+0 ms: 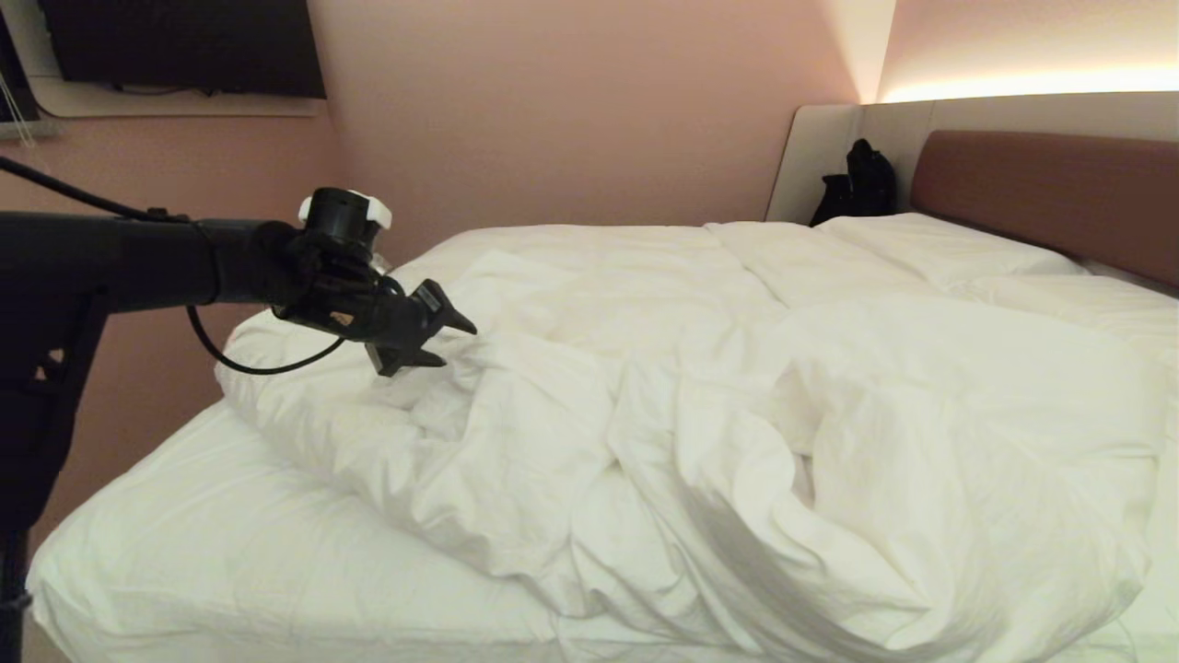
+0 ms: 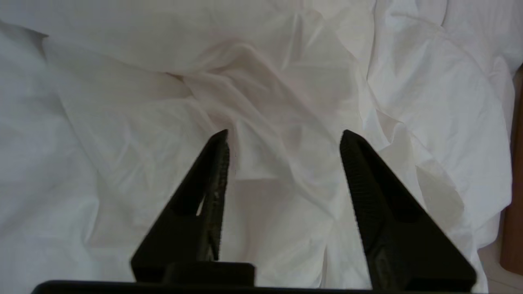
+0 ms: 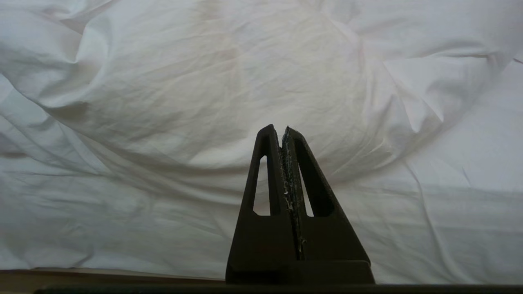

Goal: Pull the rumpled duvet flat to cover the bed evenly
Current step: Hold the folded corner of the quilt

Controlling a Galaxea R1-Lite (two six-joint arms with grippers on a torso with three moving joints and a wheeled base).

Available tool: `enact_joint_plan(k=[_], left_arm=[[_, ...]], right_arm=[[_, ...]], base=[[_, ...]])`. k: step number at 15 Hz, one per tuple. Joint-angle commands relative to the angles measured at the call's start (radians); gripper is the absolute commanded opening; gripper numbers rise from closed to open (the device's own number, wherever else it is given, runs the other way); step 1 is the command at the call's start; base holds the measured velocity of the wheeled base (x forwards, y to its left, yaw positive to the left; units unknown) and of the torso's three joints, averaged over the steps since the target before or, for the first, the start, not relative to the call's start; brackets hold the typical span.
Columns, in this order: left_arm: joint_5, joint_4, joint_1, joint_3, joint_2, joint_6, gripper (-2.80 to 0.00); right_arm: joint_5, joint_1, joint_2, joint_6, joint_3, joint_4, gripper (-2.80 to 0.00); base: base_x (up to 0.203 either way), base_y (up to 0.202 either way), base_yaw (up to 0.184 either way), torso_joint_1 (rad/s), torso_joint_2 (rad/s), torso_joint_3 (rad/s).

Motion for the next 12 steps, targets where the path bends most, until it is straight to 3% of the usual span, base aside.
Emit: enact_joint_plan(k=[1,4,12], left_arm=[[0.013,0.002,-0.011,-0.03,0.052,-0.002,0.0],[0.062,0.005,-0.038,-0.087,0.124,0.001,0.0],[0.07,-0.055,-0.065,-0.106,0.213,0.007,0.0]], right_arm=[[-0.001,0.0,0.0,0.0,0.0,0.0,-2.8],[0.001,0.0,0.0,0.0,0.0,0.0,-2.8],[0.001,0.0,0.0,0.0,0.0,0.0,-2.8]], base=[[0.0,0.0,0.0,0.0,0.0,0.0],[0.0,0.0,0.0,0.0,0.0,0.0],[0.0,0.0,0.0,0.0,0.0,0.0]])
